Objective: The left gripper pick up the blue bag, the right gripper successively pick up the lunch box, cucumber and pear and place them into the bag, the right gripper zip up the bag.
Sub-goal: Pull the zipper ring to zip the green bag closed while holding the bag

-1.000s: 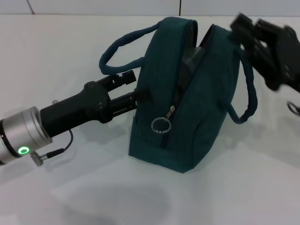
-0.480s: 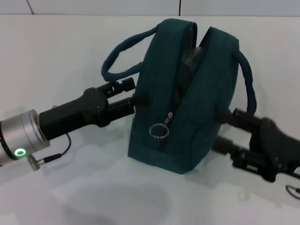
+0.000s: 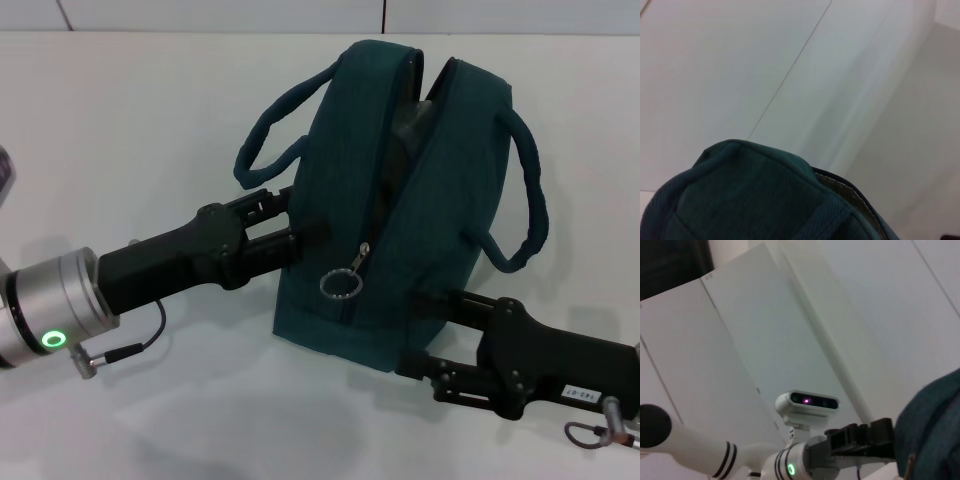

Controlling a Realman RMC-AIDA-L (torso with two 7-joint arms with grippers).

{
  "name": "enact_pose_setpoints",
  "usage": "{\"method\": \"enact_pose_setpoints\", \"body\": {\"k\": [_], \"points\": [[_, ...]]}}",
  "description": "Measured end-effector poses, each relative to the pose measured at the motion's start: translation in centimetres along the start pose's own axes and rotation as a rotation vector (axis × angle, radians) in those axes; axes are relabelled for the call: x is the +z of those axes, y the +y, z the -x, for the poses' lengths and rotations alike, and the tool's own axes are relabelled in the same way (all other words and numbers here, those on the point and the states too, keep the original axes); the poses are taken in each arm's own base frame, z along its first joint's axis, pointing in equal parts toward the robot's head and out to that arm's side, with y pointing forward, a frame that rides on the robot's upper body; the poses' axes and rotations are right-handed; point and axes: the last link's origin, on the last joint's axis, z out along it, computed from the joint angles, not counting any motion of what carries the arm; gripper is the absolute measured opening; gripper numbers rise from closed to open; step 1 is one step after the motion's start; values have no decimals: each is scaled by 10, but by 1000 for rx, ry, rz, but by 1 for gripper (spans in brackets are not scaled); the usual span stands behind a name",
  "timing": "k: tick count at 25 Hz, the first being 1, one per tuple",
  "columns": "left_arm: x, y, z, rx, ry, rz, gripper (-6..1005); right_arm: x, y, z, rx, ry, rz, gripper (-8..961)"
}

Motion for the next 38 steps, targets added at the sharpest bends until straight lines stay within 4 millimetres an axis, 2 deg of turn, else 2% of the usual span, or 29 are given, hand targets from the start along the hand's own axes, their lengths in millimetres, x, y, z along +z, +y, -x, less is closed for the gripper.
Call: {"method": "enact_pose_setpoints", "body": {"k": [12, 20, 30, 38], "points": [[1, 2, 0, 0, -1, 13, 731, 20, -8, 5, -54, 44, 2, 715], [1, 2, 1, -2, -6, 15, 731, 19, -10, 7, -51, 21, -22, 716], [1, 5, 3, -10, -12, 32, 731, 1, -13, 5, -24, -26, -104, 710], [2, 6, 4, -12, -14, 37, 732, 0, -13, 6, -22, -37, -111, 709]]}}
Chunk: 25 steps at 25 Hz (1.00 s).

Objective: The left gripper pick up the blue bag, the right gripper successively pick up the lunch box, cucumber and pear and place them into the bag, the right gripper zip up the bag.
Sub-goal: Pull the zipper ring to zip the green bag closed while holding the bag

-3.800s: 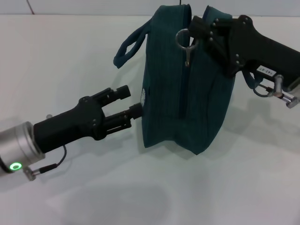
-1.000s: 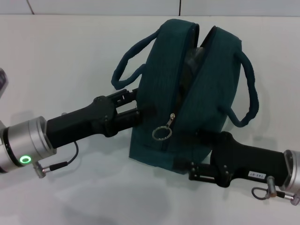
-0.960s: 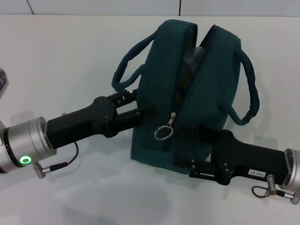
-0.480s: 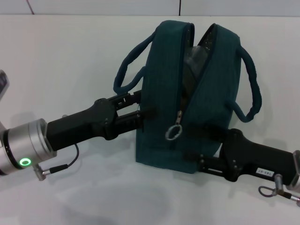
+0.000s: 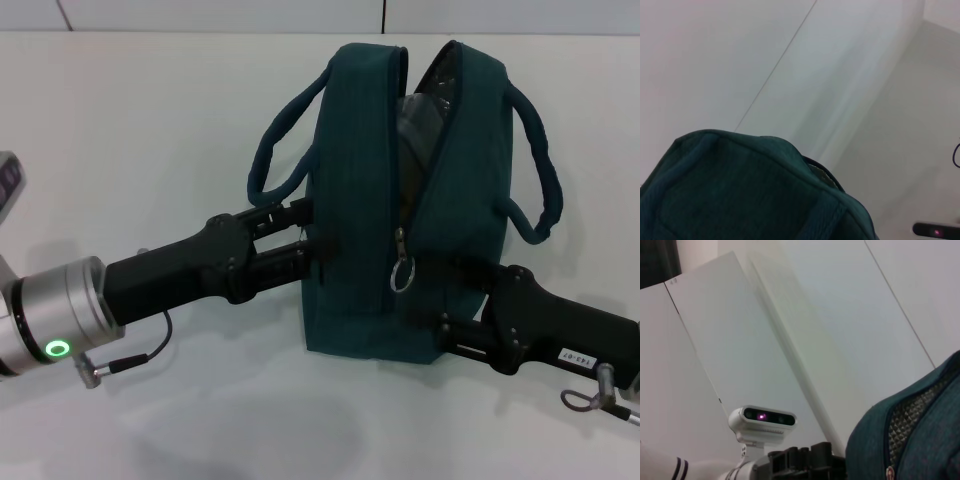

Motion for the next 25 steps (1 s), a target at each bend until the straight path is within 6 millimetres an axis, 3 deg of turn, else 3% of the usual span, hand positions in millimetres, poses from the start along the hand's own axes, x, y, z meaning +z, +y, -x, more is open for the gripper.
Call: {"method": "enact_pose_setpoints", "body": {"k": [11, 25], "points": [[-1, 0, 1, 1, 0, -4, 732, -12, 9, -6, 39, -42, -13, 710], [-1, -1, 1, 5, -2, -9, 732, 6, 4, -2, 16, 0, 21, 710]]}}
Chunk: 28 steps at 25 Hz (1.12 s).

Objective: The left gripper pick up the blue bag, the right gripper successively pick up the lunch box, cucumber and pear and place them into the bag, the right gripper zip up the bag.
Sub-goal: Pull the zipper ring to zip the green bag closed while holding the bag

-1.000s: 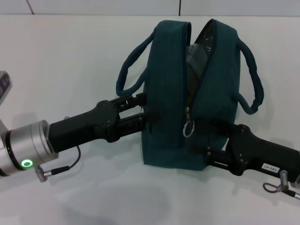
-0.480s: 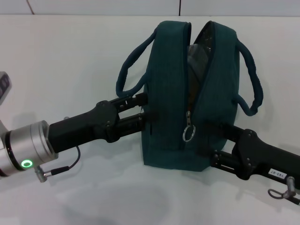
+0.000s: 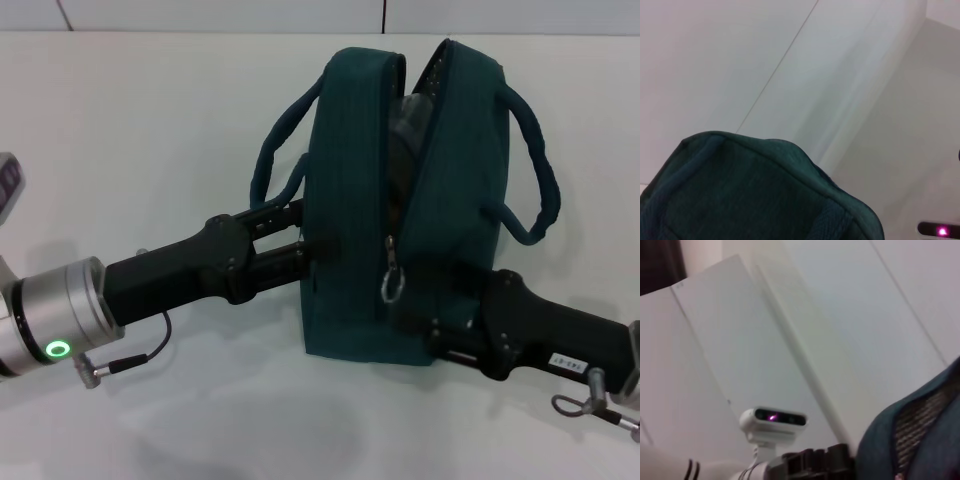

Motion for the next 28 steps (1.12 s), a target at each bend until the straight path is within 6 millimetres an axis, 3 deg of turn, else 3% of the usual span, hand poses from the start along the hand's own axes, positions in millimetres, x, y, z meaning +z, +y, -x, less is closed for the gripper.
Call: {"method": "enact_pose_setpoints", "body": {"k": [7, 28], "points": [[0, 0, 0, 1, 0, 0, 732, 10, 2, 0, -11, 41, 53, 709], [0, 0, 1, 0, -4, 0, 733, -3, 2, -8, 12, 23, -13, 695]]}}
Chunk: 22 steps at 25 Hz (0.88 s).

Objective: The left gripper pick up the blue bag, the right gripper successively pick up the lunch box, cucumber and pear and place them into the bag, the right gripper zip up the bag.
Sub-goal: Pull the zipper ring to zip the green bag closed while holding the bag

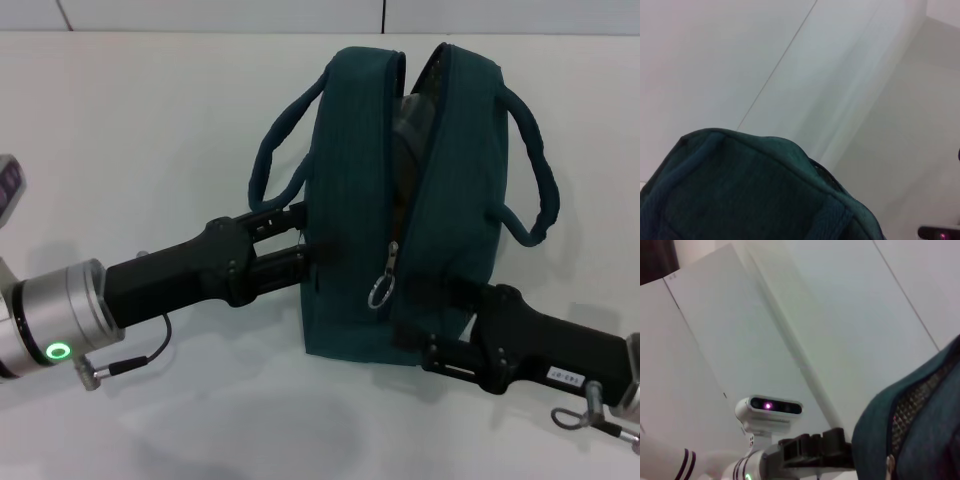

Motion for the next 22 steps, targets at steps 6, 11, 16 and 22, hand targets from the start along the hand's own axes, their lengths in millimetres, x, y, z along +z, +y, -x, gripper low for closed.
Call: {"method": "enact_pose_setpoints", "body": {"k": [6, 11, 16, 22], "points": [[1, 0, 0, -1, 0, 0, 733, 11, -2, 7, -25, 14, 35, 686], [0, 0, 0, -1, 0, -1, 733, 15, -1, 9, -33, 17, 54, 679], [0, 0, 1, -1, 0, -1, 733, 21, 0, 10, -46, 33, 71, 672], [0, 0, 1, -2, -1, -1, 734, 20, -3, 8, -20, 44, 47, 664]]}}
